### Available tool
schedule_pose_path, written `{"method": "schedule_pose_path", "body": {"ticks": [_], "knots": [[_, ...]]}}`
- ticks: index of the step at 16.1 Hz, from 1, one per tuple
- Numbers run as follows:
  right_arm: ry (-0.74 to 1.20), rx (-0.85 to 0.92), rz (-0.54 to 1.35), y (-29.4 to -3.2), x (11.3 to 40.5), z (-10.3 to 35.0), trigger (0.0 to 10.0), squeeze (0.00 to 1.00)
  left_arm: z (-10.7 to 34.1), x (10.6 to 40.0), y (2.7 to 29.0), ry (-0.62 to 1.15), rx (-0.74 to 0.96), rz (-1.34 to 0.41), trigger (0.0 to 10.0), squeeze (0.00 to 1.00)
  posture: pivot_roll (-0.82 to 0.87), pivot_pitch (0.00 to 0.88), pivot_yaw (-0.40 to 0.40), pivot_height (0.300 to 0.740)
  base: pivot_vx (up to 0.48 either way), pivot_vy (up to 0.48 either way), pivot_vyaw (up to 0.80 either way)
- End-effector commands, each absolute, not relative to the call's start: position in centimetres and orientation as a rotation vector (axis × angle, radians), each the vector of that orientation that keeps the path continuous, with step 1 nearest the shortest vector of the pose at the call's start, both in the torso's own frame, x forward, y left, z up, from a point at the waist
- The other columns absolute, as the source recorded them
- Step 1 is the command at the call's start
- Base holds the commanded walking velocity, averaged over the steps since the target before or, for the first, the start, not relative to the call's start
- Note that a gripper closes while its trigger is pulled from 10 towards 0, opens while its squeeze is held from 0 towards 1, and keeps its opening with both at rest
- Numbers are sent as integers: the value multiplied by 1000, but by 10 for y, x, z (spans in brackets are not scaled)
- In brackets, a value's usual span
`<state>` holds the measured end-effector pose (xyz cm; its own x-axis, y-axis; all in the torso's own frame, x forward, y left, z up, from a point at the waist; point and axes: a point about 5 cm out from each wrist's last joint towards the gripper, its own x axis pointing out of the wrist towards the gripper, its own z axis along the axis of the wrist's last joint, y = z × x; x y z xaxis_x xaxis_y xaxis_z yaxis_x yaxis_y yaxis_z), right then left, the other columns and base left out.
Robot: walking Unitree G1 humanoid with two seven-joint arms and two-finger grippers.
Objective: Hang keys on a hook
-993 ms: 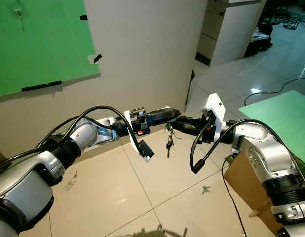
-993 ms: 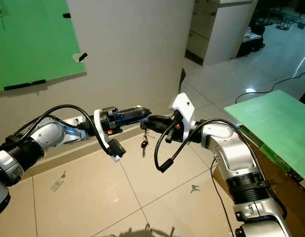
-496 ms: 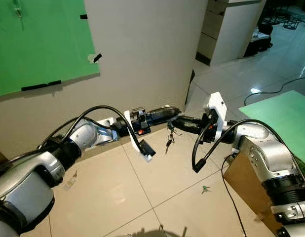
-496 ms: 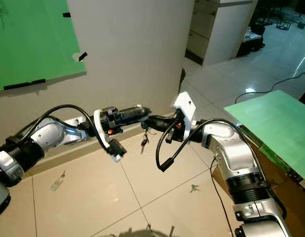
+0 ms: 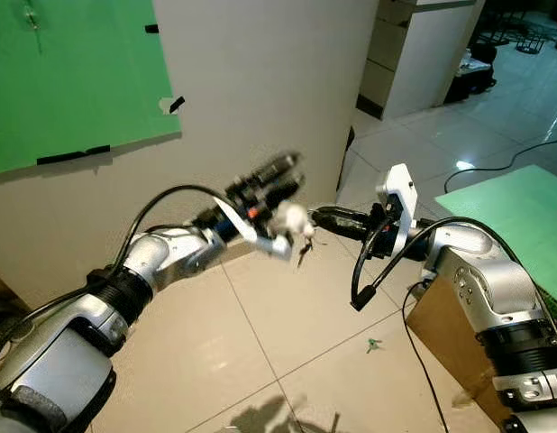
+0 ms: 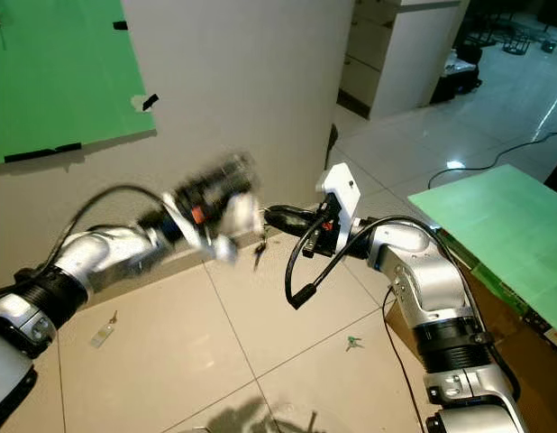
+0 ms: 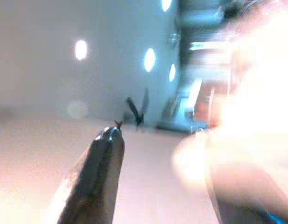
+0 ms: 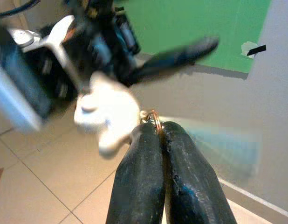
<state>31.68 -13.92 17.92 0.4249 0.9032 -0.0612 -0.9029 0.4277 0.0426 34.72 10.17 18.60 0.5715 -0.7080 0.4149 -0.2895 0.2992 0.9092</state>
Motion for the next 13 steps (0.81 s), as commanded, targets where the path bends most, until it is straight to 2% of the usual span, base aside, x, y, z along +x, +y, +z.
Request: {"method": "schedule_pose_path", "body": {"ticks": [1, 3, 5, 6, 7, 8, 10, 11, 12, 13], "knots": [[43, 32, 1107, -141, 315, 185, 0, 0, 189, 353, 111, -846, 1170, -297, 10000, 1000, 71, 0, -4, 740, 0, 0, 0], [40, 54, 1096, -141, 314, 184, 0, 0, 184, 355, 116, -746, 1106, -305, 10000, 1000, 69, 0, -1, 740, 0, 0, 0], [42, 27, 1058, -142, 312, 180, 0, 0, 172, 357, 127, -548, 935, -301, 10000, 1000, 65, 0, 7, 740, 0, 0, 0], [55, -122, 1002, -145, 315, 174, 0, 0, 167, 356, 132, -493, 887, -301, 10000, 1000, 65, 0, 7, 740, 0, 0, 0], [58, -411, 921, -148, 318, 166, 0, 0, 151, 355, 142, -333, 780, -291, 10000, 1000, 64, 0, 8, 740, 0, 0, 0], [38, -422, 904, -146, 318, 167, 0, 0, 143, 353, 144, -270, 720, -292, 10000, 1000, 64, 0, 8, 740, 0, 0, 0], [-24, -311, 803, -143, 321, 173, 0, 0, 126, 348, 148, -124, 481, -253, 10000, 1000, 67, 0, 7, 740, 0, 0, 0], [-81, -183, 619, -147, 327, 174, 0, 0, 114, 341, 149, -50, 241, -174, 10000, 773, 71, 0, 3, 740, 0, 0, 0], [-94, -125, 533, -148, 328, 171, 0, 0, 109, 338, 150, -14, 123, -134, 10000, 0, 72, 0, 3, 740, 0, 0, 0], [-114, -79, 404, -150, 326, 163, 0, 0, 103, 332, 152, 24, -37, -55, 10000, 0, 72, 0, 4, 740, 0, 0, 0]]}}
